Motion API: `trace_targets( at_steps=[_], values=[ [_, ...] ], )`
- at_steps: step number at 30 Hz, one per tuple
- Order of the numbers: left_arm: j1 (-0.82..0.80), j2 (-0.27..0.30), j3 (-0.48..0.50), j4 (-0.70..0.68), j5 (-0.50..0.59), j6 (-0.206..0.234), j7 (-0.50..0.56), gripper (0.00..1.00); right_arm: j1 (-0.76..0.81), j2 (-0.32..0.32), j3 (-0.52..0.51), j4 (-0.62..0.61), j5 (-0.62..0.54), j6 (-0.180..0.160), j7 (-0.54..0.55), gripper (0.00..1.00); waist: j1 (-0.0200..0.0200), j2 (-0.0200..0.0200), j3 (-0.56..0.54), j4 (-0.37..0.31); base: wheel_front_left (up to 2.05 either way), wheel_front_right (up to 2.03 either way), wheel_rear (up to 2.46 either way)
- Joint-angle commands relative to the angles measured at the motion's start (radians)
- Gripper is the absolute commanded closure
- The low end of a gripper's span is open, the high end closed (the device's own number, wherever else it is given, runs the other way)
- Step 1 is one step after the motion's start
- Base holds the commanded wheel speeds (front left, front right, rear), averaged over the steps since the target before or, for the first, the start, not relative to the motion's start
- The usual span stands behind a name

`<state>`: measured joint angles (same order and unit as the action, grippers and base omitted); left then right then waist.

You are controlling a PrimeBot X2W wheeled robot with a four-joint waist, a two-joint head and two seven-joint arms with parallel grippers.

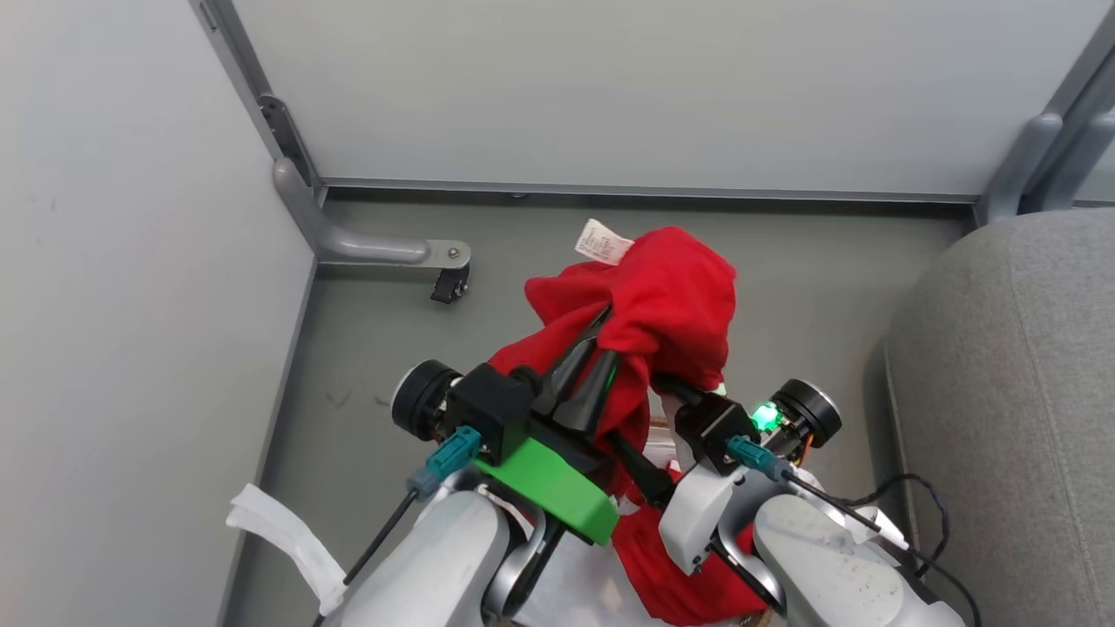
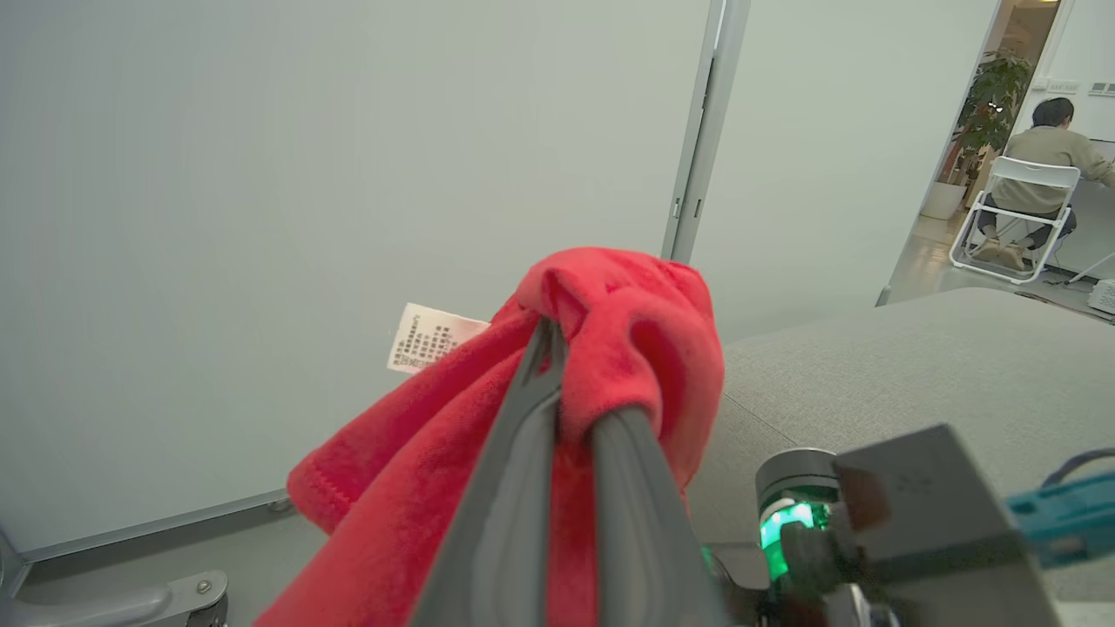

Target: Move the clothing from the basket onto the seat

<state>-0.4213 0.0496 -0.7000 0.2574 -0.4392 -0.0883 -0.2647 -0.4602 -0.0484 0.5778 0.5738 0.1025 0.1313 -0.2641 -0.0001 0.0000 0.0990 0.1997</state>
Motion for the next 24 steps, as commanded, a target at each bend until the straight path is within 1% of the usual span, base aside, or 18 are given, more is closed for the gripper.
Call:
trace_targets(
  at_steps=[1,2,7,13,14,15,16,21,24],
  values=[
    [-0.017,0.002,-0.01,-0.007,-0.01,0.001,0.0,1.0,-0.006,-0.005,0.004,0.015,0.019,-0.001,-0.001,0.44,0.0001,0.0,0.011,0.027,0.0,0.0,0.0],
    [-0.02,0.002,-0.019,-0.009,-0.015,0.005,0.0,1.0,-0.01,-0.004,0.009,0.019,0.031,-0.001,-0.001,1.0,0.0001,0.0,0.011,0.032,0.0,0.0,0.0],
    [-0.015,0.002,-0.031,-0.003,-0.028,0.018,0.0,1.0,0.005,-0.005,-0.002,0.012,0.072,-0.001,-0.001,1.0,0.0001,0.0,0.006,0.035,0.0,0.0,0.0],
    [0.011,0.002,-0.009,0.014,-0.015,0.029,0.0,1.0,0.049,-0.005,-0.041,-0.014,0.084,-0.001,-0.001,1.0,0.0001,0.0,-0.009,0.007,0.0,0.0,0.0],
    [0.016,0.002,0.0,0.018,-0.011,0.033,0.0,0.84,0.058,-0.005,-0.049,-0.022,0.082,-0.001,-0.001,1.0,0.0001,0.0,-0.011,0.0,0.0,0.0,0.0],
    [0.02,0.002,0.004,0.026,-0.009,0.037,0.001,0.36,0.066,-0.005,-0.056,-0.03,0.081,-0.001,-0.001,1.0,0.0001,0.0,-0.013,-0.007,0.0,0.0,0.0],
    [0.023,0.002,0.01,0.032,-0.004,0.039,0.001,0.0,0.078,-0.005,-0.063,-0.037,0.077,-0.001,-0.001,1.0,0.0001,0.0,-0.015,-0.016,0.0,0.0,0.0],
    [0.042,0.002,0.043,0.06,0.018,0.045,0.001,0.0,0.124,-0.005,-0.104,-0.087,0.078,-0.001,-0.001,1.0,0.0001,0.0,-0.018,-0.069,0.0,0.0,0.0],
    [0.05,0.002,0.073,0.082,0.042,0.044,0.0,0.0,0.152,-0.005,-0.13,-0.122,0.081,-0.001,-0.001,1.0,0.0001,0.0,-0.016,-0.121,0.0,0.0,0.0]
  ],
)
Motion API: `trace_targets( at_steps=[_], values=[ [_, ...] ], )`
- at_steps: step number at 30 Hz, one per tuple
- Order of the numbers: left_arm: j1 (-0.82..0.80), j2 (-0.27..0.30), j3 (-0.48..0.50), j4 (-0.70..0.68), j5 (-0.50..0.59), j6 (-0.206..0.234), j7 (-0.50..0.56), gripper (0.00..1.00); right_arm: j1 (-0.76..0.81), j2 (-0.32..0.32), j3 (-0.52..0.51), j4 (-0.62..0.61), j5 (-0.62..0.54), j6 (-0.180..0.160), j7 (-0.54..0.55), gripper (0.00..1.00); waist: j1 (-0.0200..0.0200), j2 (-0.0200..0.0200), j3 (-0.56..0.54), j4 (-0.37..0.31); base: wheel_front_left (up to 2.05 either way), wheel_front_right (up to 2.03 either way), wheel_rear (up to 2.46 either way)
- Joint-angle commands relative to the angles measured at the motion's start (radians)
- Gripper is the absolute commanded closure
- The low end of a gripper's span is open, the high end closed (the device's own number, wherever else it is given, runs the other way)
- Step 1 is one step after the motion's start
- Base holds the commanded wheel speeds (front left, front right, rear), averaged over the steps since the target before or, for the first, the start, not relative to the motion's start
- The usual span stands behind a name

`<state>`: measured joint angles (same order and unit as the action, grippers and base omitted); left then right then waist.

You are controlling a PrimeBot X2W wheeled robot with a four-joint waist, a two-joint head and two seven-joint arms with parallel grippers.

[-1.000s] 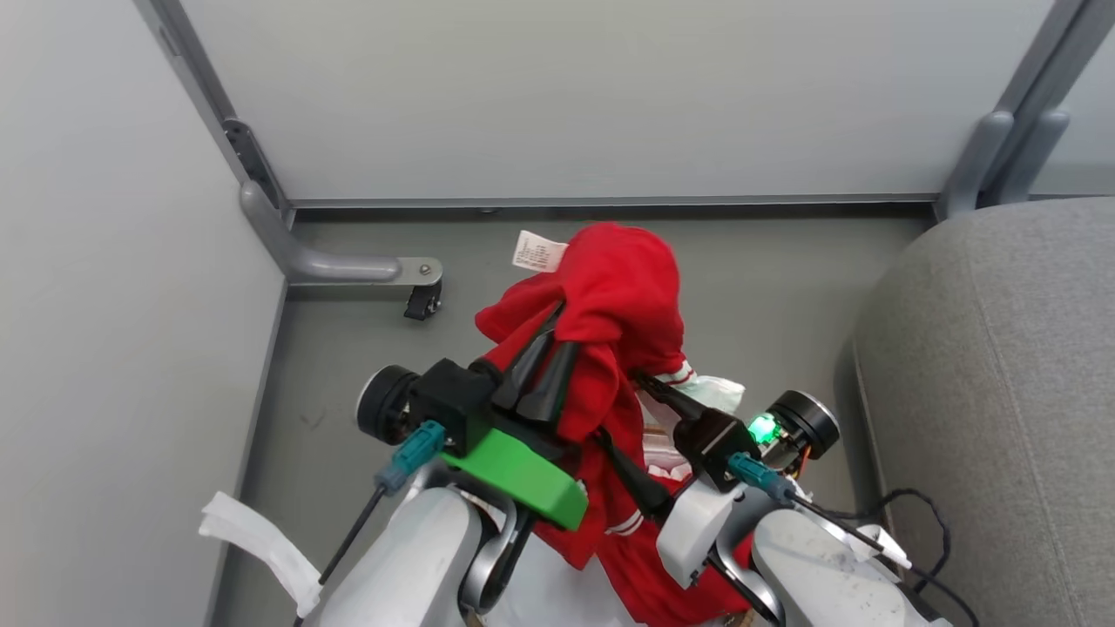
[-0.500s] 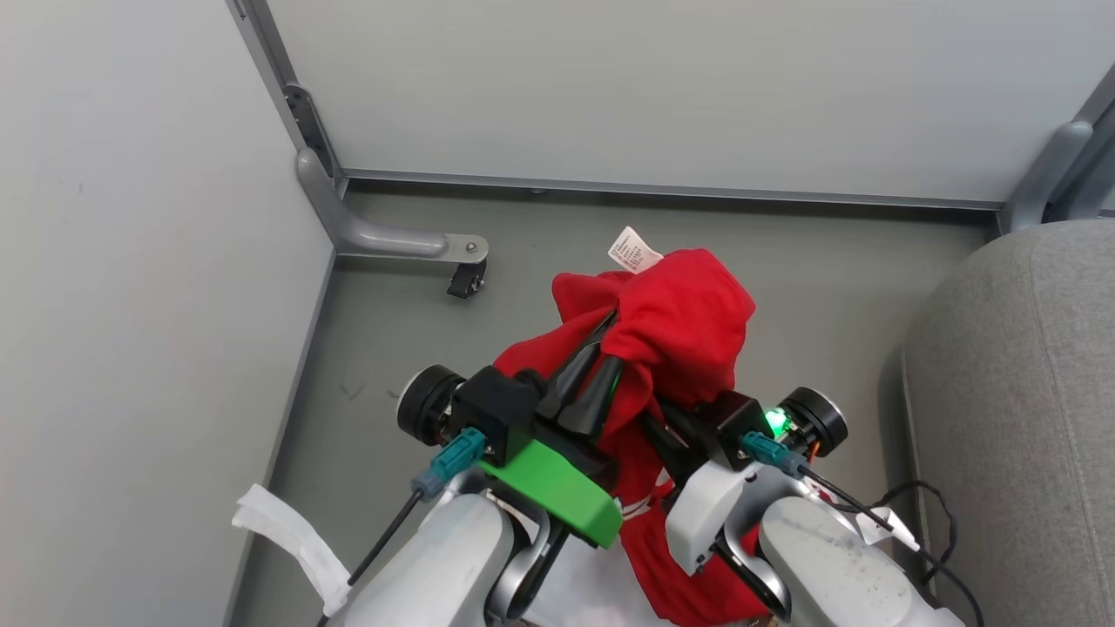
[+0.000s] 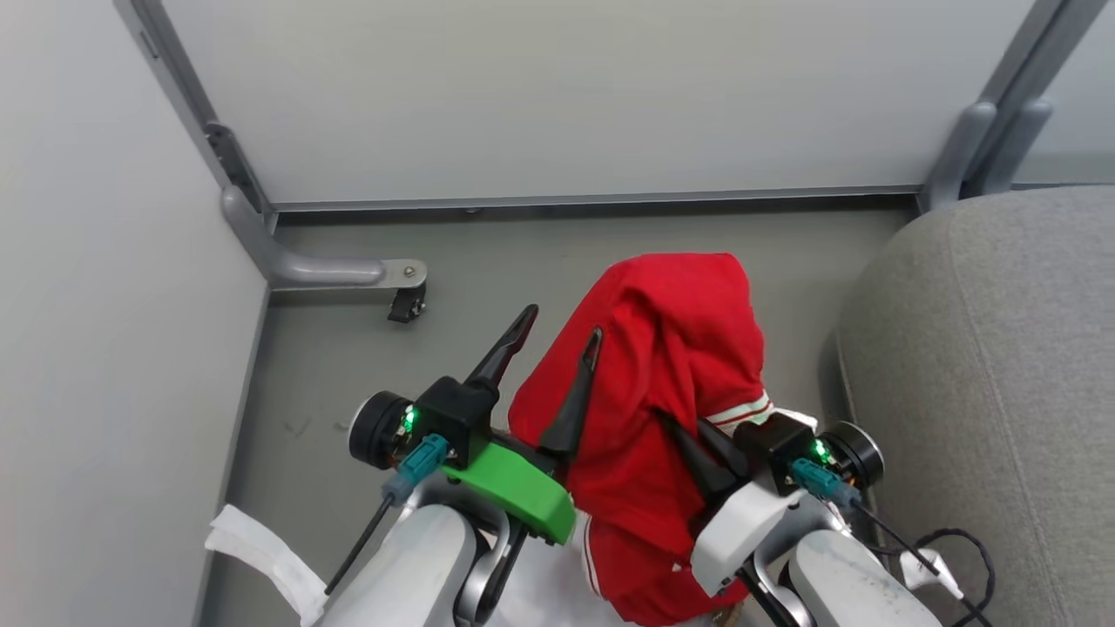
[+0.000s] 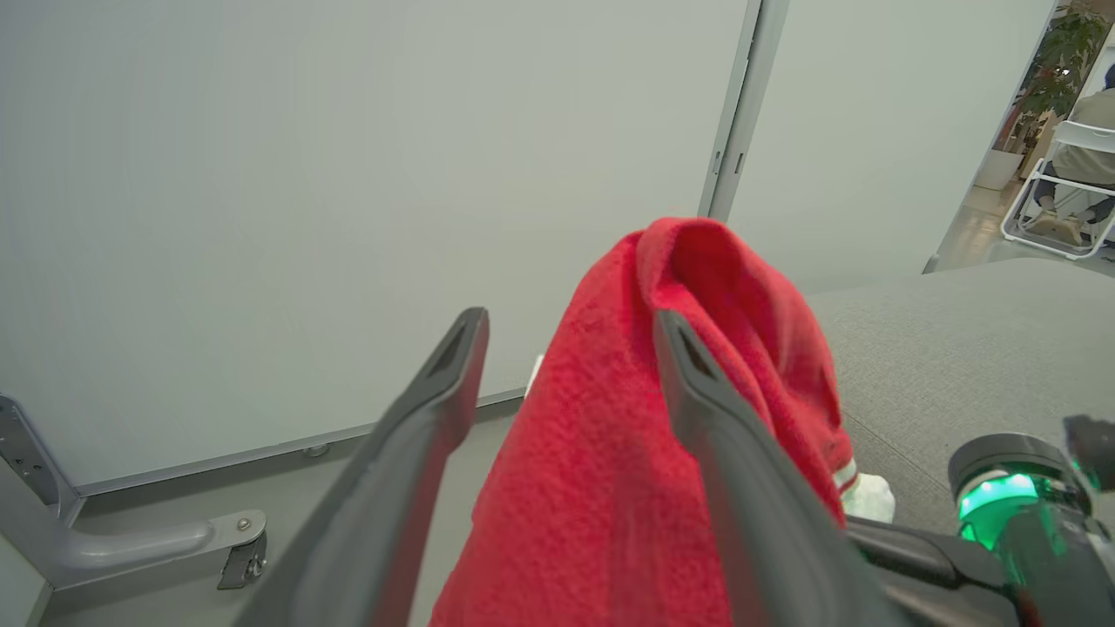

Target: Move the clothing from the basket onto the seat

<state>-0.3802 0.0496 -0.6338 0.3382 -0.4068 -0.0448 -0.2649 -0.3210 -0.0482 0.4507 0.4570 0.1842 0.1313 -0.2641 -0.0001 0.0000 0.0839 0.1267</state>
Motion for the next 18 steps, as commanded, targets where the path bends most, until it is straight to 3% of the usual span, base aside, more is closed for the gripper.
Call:
trace_targets(
  at_steps=[1,18],
  values=[
    [0.014,0.002,0.016,0.007,0.013,-0.002,0.001,0.0,0.023,-0.005,-0.015,-0.018,-0.002,-0.001,-0.001,1.0,0.0001,0.0,0.0,-0.067,0.0,0.0,0.0],
    [0.071,0.003,0.128,0.028,0.097,-0.028,0.001,0.0,0.114,-0.004,-0.115,-0.126,-0.015,-0.001,-0.001,1.0,0.0001,0.0,0.028,-0.44,0.0,0.0,0.0]
  ],
)
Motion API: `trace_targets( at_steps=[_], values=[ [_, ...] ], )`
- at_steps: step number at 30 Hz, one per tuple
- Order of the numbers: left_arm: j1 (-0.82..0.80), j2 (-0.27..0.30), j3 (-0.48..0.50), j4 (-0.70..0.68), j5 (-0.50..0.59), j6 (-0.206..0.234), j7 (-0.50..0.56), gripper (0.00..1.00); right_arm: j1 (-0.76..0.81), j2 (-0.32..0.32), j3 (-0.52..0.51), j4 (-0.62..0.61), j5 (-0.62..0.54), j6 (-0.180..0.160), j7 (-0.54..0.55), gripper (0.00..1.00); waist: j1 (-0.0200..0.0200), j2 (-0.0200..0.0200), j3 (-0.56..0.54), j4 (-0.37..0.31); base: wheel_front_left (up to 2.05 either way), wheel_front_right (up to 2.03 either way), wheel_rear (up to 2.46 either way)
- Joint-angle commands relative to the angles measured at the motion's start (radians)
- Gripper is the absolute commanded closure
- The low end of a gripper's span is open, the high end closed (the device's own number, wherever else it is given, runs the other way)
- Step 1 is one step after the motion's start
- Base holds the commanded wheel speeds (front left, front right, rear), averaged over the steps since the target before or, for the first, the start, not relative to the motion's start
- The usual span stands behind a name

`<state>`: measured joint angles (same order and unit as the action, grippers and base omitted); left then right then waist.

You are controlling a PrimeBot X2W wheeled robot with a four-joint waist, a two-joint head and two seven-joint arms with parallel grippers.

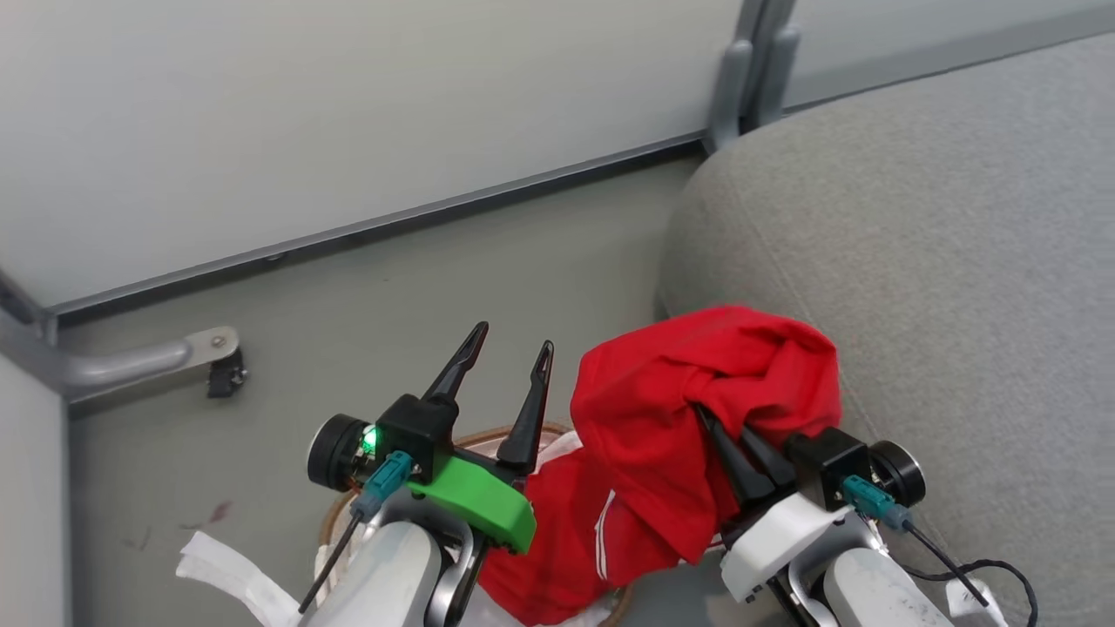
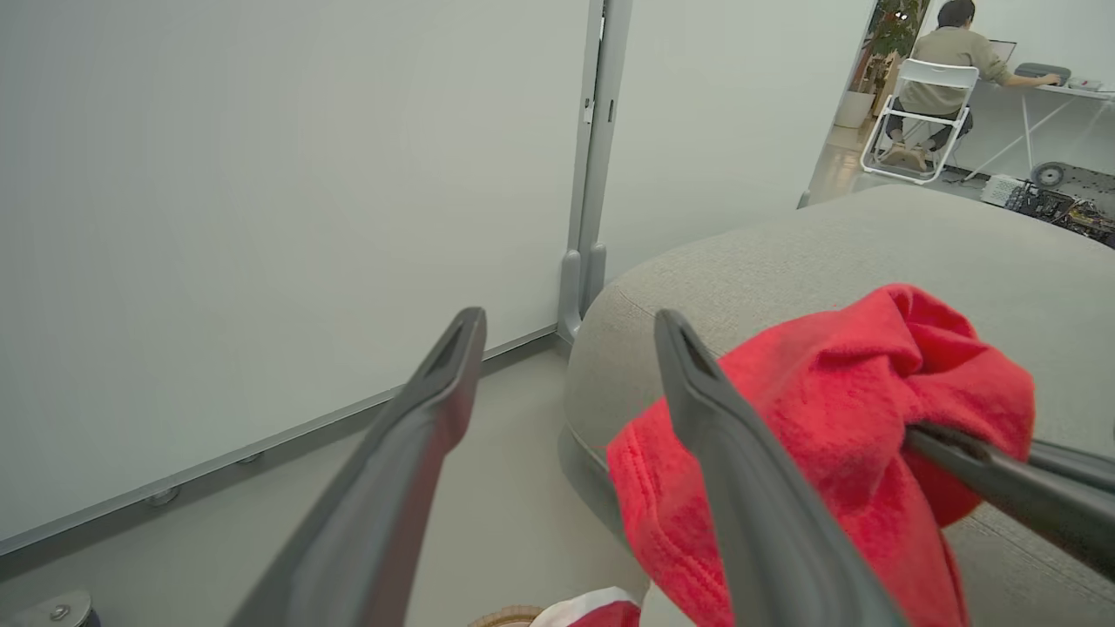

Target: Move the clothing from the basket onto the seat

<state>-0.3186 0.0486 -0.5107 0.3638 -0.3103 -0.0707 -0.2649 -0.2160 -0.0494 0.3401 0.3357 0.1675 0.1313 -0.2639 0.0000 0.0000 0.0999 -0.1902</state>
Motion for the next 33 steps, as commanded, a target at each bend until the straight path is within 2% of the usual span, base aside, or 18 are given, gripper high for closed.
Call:
trace_targets(
  at_steps=[1,7,13,15,25,33],
  values=[
    [0.015,0.004,0.01,0.003,0.001,-0.002,0.001,0.0,0.011,-0.003,-0.008,-0.009,0.002,-0.001,-0.001,1.0,0.0,0.0,0.013,-0.147,0.0,0.0,0.0],
    [0.023,0.004,0.021,0.002,0.01,-0.006,0.001,0.0,0.019,-0.003,-0.063,-0.046,0.004,-0.001,-0.001,1.0,0.0,0.0,0.022,-0.244,0.0,0.0,0.0],
    [0.015,0.004,0.015,0.003,0.017,-0.011,0.001,0.0,-0.023,-0.005,-0.112,-0.077,-0.037,-0.001,-0.001,1.0,0.0,0.0,0.05,-0.291,0.0,0.0,0.0],
    [0.013,0.005,0.011,0.005,0.025,-0.014,0.001,0.0,-0.054,-0.026,-0.118,-0.086,-0.053,-0.001,-0.001,1.0,0.0,0.0,0.066,-0.299,0.0,0.0,0.0],
    [-0.051,0.005,0.006,0.021,0.072,-0.034,0.001,0.0,-0.334,-0.194,-0.171,-0.084,-0.108,-0.001,-0.001,1.0,0.0,0.0,0.221,-0.263,0.0,0.0,0.0],
    [-0.128,0.01,-0.004,0.005,0.147,-0.054,0.001,0.0,-0.564,-0.286,-0.284,0.019,-0.13,-0.001,-0.001,1.0,0.0,0.0,0.374,-0.196,0.0,0.0,0.0]
  ],
)
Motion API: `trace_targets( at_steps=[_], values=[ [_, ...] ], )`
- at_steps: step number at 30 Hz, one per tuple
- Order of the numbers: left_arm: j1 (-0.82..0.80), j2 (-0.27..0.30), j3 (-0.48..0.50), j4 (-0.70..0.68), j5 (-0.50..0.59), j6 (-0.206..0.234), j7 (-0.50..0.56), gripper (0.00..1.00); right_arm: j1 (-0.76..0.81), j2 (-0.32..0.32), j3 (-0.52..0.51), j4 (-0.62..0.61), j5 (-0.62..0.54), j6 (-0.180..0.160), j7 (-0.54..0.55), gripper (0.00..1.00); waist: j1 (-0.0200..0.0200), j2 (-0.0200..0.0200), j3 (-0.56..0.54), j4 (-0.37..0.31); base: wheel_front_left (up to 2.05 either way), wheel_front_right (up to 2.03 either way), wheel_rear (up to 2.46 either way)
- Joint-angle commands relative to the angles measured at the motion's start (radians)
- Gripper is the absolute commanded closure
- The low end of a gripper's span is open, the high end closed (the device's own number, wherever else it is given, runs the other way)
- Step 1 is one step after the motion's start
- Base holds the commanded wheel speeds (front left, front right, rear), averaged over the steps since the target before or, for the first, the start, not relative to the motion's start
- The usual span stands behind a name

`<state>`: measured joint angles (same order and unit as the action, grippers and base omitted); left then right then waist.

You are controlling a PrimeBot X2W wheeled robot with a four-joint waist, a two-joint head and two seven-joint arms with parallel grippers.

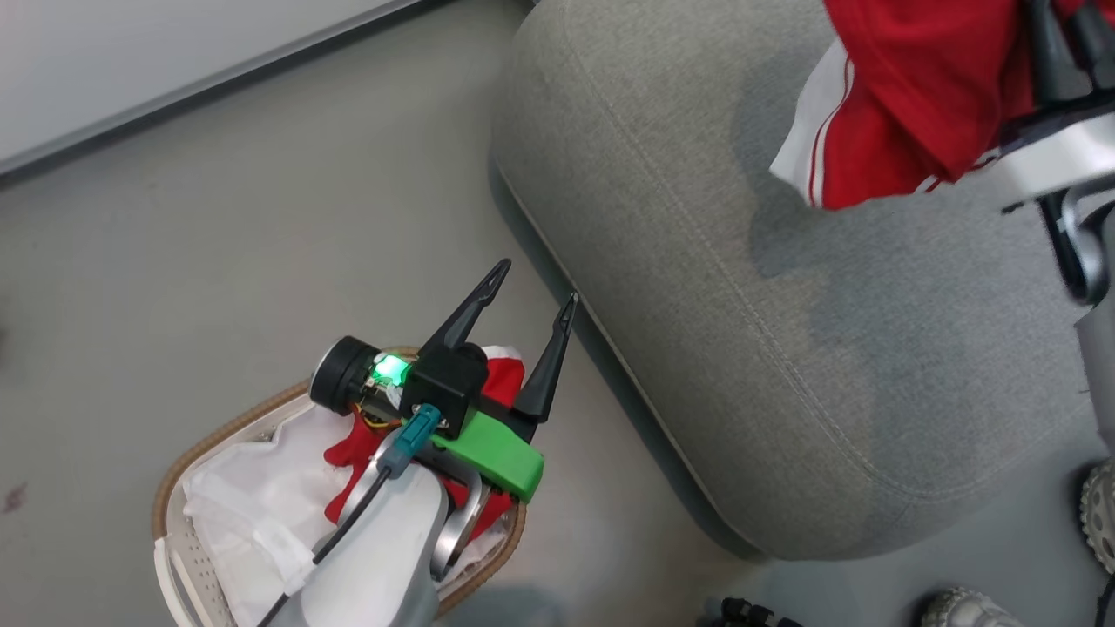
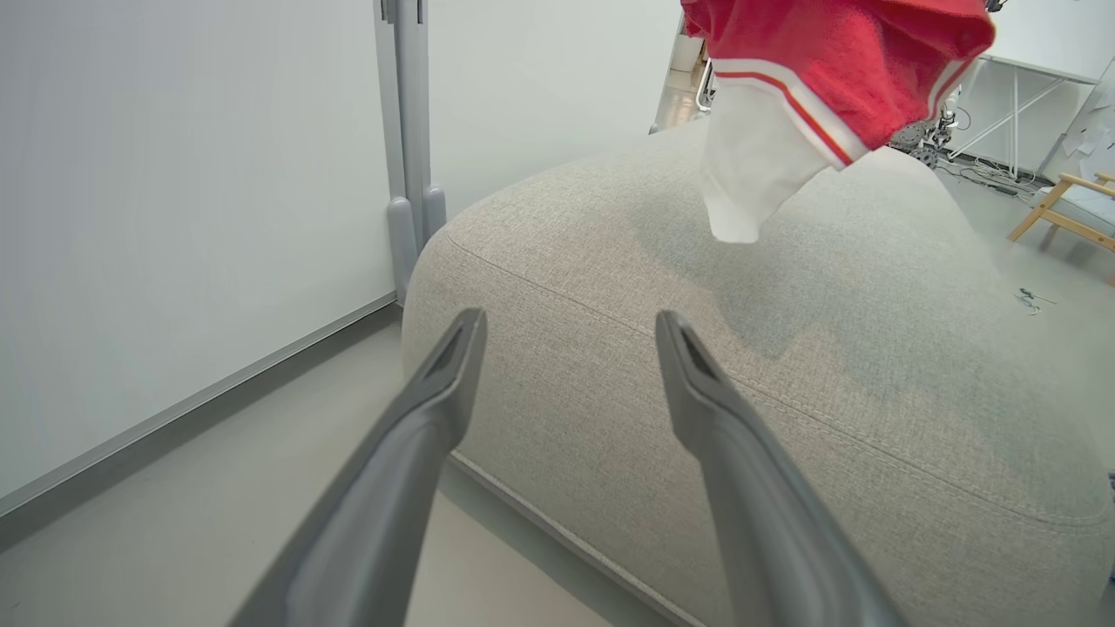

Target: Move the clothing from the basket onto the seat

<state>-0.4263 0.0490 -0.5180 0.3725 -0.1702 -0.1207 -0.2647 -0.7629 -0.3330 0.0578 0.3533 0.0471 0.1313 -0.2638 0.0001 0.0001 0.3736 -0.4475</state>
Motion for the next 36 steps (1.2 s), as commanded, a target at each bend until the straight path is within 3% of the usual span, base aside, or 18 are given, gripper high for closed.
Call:
trace_targets(
  at_steps=[1,12,18,21,22,23,24,25,26,36],
  values=[
    [-0.032,0.011,0.0,-0.006,0.013,-0.004,0.0,0.0,-0.042,-0.011,-0.013,0.02,-0.013,-0.001,-0.001,1.0,-0.0001,-0.0001,0.12,0.07,0.0,0.0,0.0],
    [-0.125,0.011,-0.059,-0.021,0.016,-0.011,0.001,0.0,-0.15,-0.052,-0.12,0.186,-0.092,-0.001,-0.001,1.0,-0.0001,-0.0001,0.264,0.169,0.0,0.0,0.0],
    [-0.133,0.018,-0.073,-0.008,0.001,-0.011,0.001,0.0,-0.055,-0.003,-0.279,0.25,-0.122,-0.001,-0.001,1.0,-0.0001,-0.0001,0.273,0.192,0.0,0.0,0.0],
    [-0.111,0.02,-0.08,0.003,-0.003,-0.011,0.001,0.0,0.026,0.037,-0.351,0.245,-0.145,-0.001,-0.001,0.72,-0.0001,-0.0001,0.25,0.19,0.0,0.0,0.0],
    [-0.103,0.021,-0.082,0.005,-0.004,-0.011,0.001,0.0,0.051,0.047,-0.377,0.24,-0.151,-0.001,-0.001,0.67,-0.0001,-0.0001,0.241,0.188,0.0,0.0,0.0],
    [-0.096,0.022,-0.087,0.008,-0.006,-0.011,0.001,0.0,0.076,0.059,-0.408,0.236,-0.156,-0.001,-0.001,0.55,-0.0001,-0.0001,0.231,0.187,0.0,0.0,0.0],
    [-0.09,0.022,-0.089,0.011,-0.009,-0.011,0.0,0.0,0.095,0.072,-0.43,0.236,-0.157,-0.001,-0.001,0.49,-0.0001,-0.0001,0.22,0.185,0.0,0.0,0.0],
    [-0.084,0.023,-0.089,0.013,-0.012,-0.011,0.001,0.0,0.127,0.087,-0.445,0.231,-0.163,-0.001,-0.001,0.07,-0.0001,-0.0001,0.207,0.182,0.0,0.0,0.0],
    [-0.078,0.022,-0.09,0.014,-0.013,-0.011,0.001,0.0,0.153,0.095,-0.452,0.231,-0.166,-0.001,-0.001,0.0,-0.0001,-0.0001,0.195,0.179,0.0,0.0,0.0],
    [-0.001,0.01,-0.077,0.012,-0.041,-0.011,0.0,0.0,0.345,0.152,-0.483,0.154,-0.156,-0.001,-0.001,0.0,-0.0001,-0.0001,0.039,0.162,0.0,0.0,0.0]
  ],
)
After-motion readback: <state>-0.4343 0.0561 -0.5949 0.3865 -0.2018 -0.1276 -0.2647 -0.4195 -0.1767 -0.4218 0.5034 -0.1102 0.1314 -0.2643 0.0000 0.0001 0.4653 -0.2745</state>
